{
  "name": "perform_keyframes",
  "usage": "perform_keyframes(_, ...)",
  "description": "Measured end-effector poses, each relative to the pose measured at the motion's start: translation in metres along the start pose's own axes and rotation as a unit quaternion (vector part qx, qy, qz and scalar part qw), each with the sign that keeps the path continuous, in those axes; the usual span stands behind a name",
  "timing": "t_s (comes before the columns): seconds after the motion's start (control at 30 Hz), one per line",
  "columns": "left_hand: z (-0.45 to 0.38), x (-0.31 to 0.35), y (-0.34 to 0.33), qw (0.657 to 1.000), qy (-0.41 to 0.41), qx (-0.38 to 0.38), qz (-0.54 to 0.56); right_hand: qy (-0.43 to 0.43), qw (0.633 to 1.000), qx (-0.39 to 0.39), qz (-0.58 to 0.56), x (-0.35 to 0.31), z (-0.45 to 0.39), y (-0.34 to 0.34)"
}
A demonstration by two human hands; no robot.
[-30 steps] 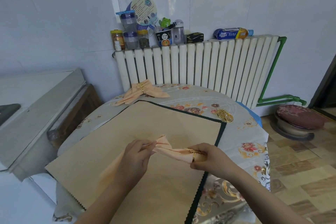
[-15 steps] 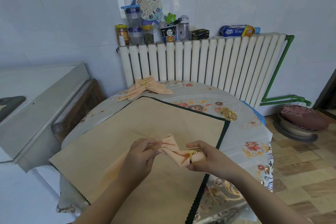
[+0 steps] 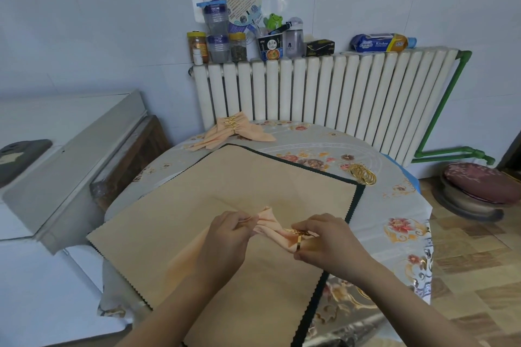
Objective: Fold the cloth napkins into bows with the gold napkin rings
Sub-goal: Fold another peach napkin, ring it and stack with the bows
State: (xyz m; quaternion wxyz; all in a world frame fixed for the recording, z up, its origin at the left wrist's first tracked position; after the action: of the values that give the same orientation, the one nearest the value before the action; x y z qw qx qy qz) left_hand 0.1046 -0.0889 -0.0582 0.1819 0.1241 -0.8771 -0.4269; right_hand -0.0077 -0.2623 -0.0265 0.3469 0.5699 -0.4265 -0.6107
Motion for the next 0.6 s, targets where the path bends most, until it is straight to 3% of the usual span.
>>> perform_keyframes(0.3, -0.004, 0.015, -0.001, 0.999, 0.044, -0.021, 0.0, -0.035, 0.999, 0.018, -0.02, -0.019, 0.001, -0.021)
perform_keyframes(0.47, -0.004, 0.011, -0.001, 0.997, 0.057, -0.043, 0.004, -0.045, 0.991, -0.009, -0.123, -0.02, 0.002, -0.033)
perform_keyframes(0.6, -0.001, 0.014, -0.001, 0.996, 0.059, -0.055, 0.033, -0.055, 0.988, -0.014, -0.141, -0.018, 0.003, -0.036)
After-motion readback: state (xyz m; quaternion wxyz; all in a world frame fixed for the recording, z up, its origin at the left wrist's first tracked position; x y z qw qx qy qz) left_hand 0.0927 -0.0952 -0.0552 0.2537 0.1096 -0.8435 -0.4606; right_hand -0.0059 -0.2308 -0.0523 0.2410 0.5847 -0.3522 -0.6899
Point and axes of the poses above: each hand's wrist, its own z-axis away from the middle knuckle, its own y-axis out of the back of the hand, x = y × z, the point moved 4 cm from there along -z, towards the middle knuckle, and after that the axes turned 9 degrees about -x, right-handed, at the moved point
